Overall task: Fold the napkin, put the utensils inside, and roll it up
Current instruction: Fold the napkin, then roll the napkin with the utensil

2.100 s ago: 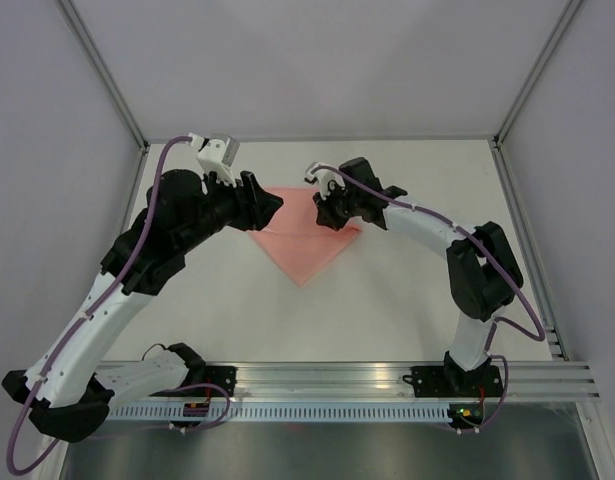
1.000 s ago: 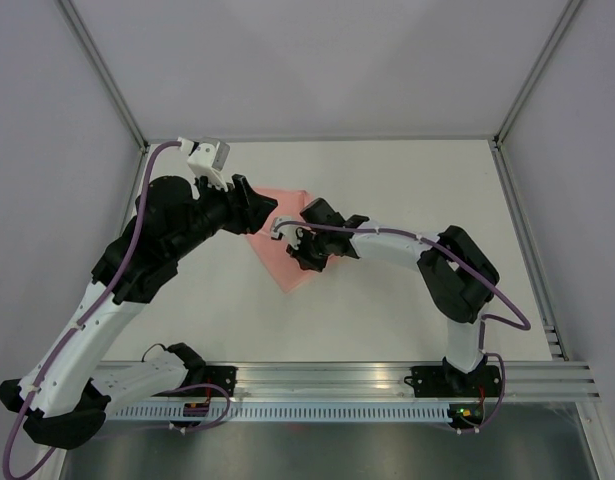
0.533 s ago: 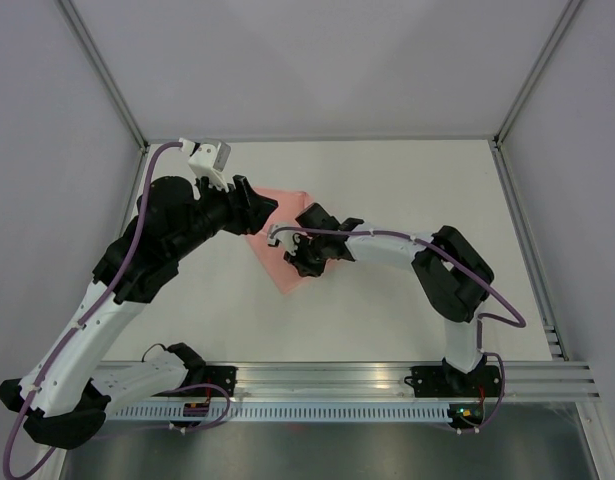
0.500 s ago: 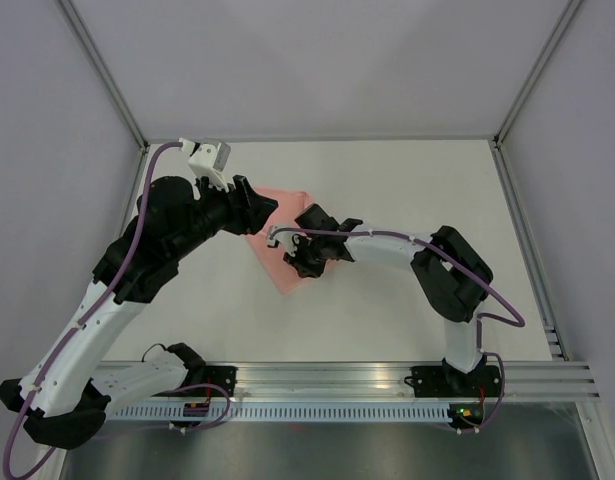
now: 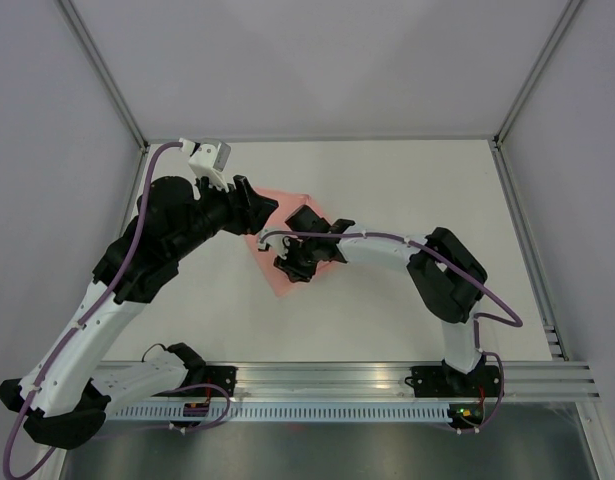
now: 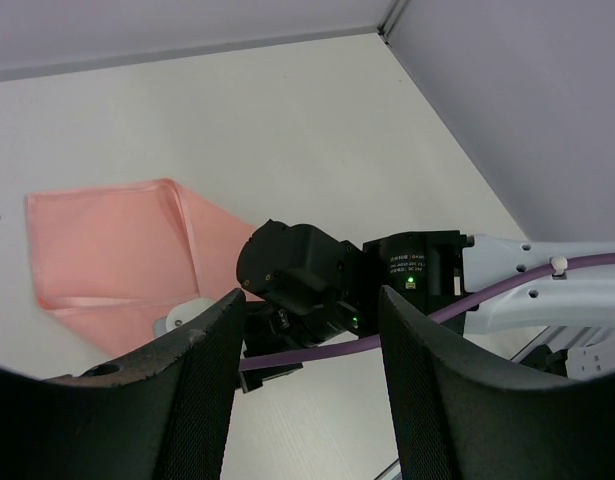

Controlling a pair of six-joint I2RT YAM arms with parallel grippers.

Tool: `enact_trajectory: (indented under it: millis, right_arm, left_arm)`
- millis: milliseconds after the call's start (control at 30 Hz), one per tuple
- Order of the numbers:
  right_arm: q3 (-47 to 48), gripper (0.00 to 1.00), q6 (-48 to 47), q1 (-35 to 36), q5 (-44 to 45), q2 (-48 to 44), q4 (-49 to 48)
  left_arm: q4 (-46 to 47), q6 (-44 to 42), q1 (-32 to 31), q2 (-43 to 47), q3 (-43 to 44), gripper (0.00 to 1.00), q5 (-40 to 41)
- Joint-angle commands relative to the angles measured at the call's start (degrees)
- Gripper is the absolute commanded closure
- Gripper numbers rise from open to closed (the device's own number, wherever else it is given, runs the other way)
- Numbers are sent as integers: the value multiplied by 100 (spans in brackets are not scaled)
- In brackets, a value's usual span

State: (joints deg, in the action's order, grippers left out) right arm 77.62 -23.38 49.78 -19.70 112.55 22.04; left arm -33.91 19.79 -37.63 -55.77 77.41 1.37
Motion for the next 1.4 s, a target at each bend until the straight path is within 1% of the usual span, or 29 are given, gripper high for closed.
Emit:
enact_trajectory:
  millis: [0, 133, 167, 267, 433, 467, 667, 767, 833, 933, 967, 1000, 1033, 1067, 1100, 1133, 1200, 1267, 1367]
  right_arm:
    - [314, 64, -9, 41, -200, 91, 107]
    - [507, 62, 8, 58, -463, 144, 265]
    - [569, 60, -18, 58, -647, 170, 431]
    - [780, 60, 8, 58, -763, 302, 625]
    - [780, 59, 315, -99, -780, 57, 582]
    - [772, 57, 351, -170, -798, -5, 608]
    - [579, 57, 492, -925, -965, -620, 722]
    - [395, 57, 632, -1539, -1123, -1041, 749]
    - [298, 57, 668, -1795, -1123, -1209, 793]
    - [16, 57, 834, -2384, -1202, -1551, 749]
    - [-45, 57, 869, -2550, -1368, -1630, 775]
    - [-141, 57, 896, -2874, -1430, -1753, 793]
    - [-195, 57, 948, -3025, -1492, -1815, 801]
    - [-291, 57, 975, -3175, -1606, -1938, 793]
    - [-335, 57, 1027, -3455, -1676, -1991, 810]
    - [-371, 57, 1019, -3570, -1721, -2044, 854]
    - [-406, 57, 1028, -3877, -1730, -2158, 916]
    - [-415, 57, 1019, -4106, -1747, -2228, 1021]
    - [-520, 57, 1054, -4309, -1826, -2308, 987]
  left_arm:
    - [95, 77, 18, -22, -24, 39, -49]
    - [113, 77, 10, -75, 2, 39, -49]
    - [104, 77, 18, -92, 20, 39, -49]
    - [104, 69, 10, -153, 73, 39, -66]
    - [113, 42, 10, -224, 169, 39, -84]
    - [104, 42, 10, -224, 204, 38, -93]
    - [148, -19, 10, -321, 249, 38, -110]
    - [192, -124, 10, -417, 205, 37, -110]
    - [262, -264, 10, -522, 126, 36, -232]
    - [341, -449, 1, -838, -93, 36, -15]
    - [350, -493, -8, -1057, -146, 36, 13]
    - [385, -537, -43, -1137, -225, 36, 82]
    - [551, -616, -86, -1234, -435, 36, 257]
    - [657, -669, -209, -1287, -550, 36, 337]
    - [771, -739, -297, -1427, -673, 33, 442]
    - [868, -897, -402, -1489, -900, 25, 678]
    - [1166, -1090, -762, -1690, -1191, 25, 891]
    - [1456, -1442, -1130, -1866, -1368, 25, 1312]
    - [1807, -1890, -1597, -2315, -1649, 26, 1787]
